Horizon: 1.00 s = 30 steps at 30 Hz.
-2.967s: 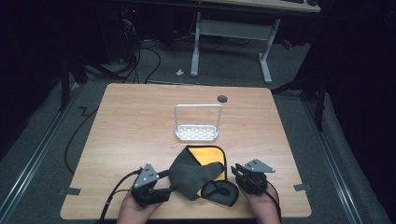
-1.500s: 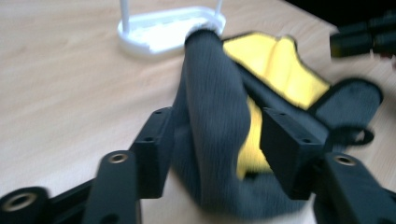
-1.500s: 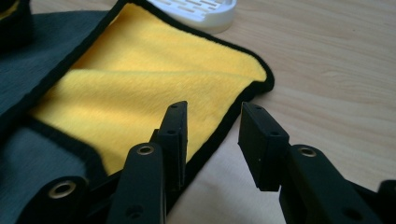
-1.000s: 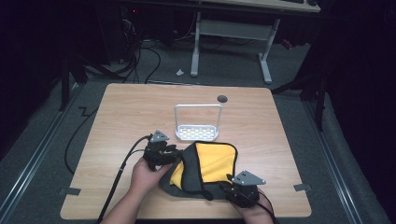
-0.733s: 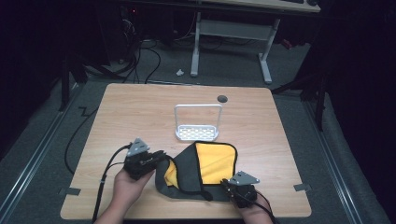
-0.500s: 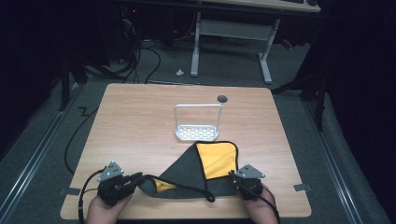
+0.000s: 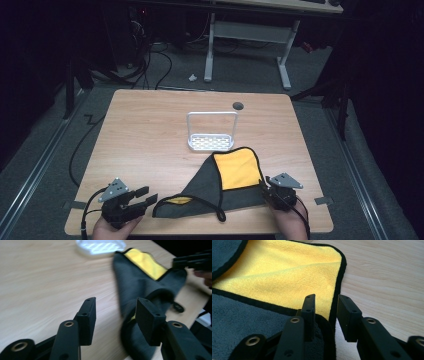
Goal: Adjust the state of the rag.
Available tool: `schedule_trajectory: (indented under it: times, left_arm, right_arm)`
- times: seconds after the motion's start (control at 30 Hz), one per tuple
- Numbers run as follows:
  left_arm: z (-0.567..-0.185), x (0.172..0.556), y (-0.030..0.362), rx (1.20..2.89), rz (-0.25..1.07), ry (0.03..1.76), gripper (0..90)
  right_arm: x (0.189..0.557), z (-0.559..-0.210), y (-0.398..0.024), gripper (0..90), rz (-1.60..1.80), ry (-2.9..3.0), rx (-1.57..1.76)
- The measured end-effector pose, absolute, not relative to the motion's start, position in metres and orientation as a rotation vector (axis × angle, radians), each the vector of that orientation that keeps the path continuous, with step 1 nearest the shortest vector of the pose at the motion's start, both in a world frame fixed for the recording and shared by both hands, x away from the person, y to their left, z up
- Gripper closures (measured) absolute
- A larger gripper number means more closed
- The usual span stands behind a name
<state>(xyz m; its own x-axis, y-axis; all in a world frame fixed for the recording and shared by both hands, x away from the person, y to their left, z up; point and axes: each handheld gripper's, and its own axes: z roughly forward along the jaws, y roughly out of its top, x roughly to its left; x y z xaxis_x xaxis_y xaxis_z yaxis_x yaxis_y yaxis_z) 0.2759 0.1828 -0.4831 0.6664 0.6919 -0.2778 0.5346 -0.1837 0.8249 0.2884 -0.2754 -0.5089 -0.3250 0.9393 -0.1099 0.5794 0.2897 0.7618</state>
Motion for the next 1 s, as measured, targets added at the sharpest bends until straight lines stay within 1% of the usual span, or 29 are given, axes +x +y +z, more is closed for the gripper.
schedule_trajectory:
  times: [0.03,0.07,0.2,0.27,0.3,0.43,0.47,0.5,0.53,0.57,0.6,0.63,0.67,0.7,0.77,0.87,1.0]
  left_arm:
    - [-0.479,0.276,0.174,1.866,0.196,0.941,49.3]
    - [-0.477,0.276,0.166,1.879,0.199,0.912,49.3]
    - [-0.473,0.286,0.128,1.912,0.140,0.825,45.5]
    - [-0.474,0.294,0.103,1.965,0.142,0.777,44.3]
    - [-0.474,0.294,0.103,1.965,0.142,0.777,43.8]
    - [-0.482,0.306,0.072,2.077,0.127,0.743,41.9]
    - [-0.488,0.309,0.063,2.143,0.136,0.746,42.0]
    - [-0.488,0.309,0.063,2.143,0.136,0.746,45.3]
    - [-0.493,0.309,0.059,2.199,0.155,0.740,55.5]
    - [-0.493,0.309,0.059,2.199,0.155,0.740,64.5]
    - [-0.494,0.308,0.061,2.215,0.196,0.725,73.4]
    - [-0.494,0.308,0.061,2.215,0.196,0.725,80.3]
    - [-0.492,0.308,0.064,2.207,0.212,0.729,83.8]
    - [-0.490,0.310,0.069,2.182,0.216,0.744,84.4]
    - [-0.481,0.319,0.087,2.072,0.209,0.815,84.8]
    - [-0.475,0.336,0.115,1.938,0.161,0.923,84.7]
    - [-0.480,0.361,0.153,1.828,0.148,1.063,83.9]
  right_arm:
    - [0.289,-0.510,-0.275,67.6,0.845,2.012,1.352]
    - [0.289,-0.510,-0.275,67.6,0.845,2.012,1.352]
    - [0.289,-0.512,-0.272,66.4,0.843,2.035,1.355]
    - [0.288,-0.512,-0.270,66.0,0.847,2.042,1.342]
    - [0.288,-0.512,-0.270,66.0,0.847,2.042,1.342]
    - [0.287,-0.514,-0.268,64.5,0.846,2.058,1.339]
    - [0.288,-0.514,-0.268,64.3,0.846,2.060,1.340]
    - [0.288,-0.514,-0.268,64.3,0.846,2.060,1.340]
    - [0.288,-0.514,-0.269,64.3,0.850,2.068,1.346]
    - [0.288,-0.514,-0.269,64.3,0.850,2.068,1.346]
    - [0.288,-0.515,-0.270,64.4,0.850,2.073,1.345]
    - [0.288,-0.516,-0.270,64.4,0.845,2.076,1.346]
    - [0.288,-0.516,-0.270,64.5,0.840,2.076,1.350]
    - [0.288,-0.516,-0.269,64.5,0.839,2.078,1.353]
    - [0.288,-0.516,-0.269,64.4,0.836,2.082,1.353]
    - [0.289,-0.517,-0.269,64.5,0.832,2.086,1.354]
    - [0.290,-0.519,-0.270,64.5,0.830,2.089,1.364]
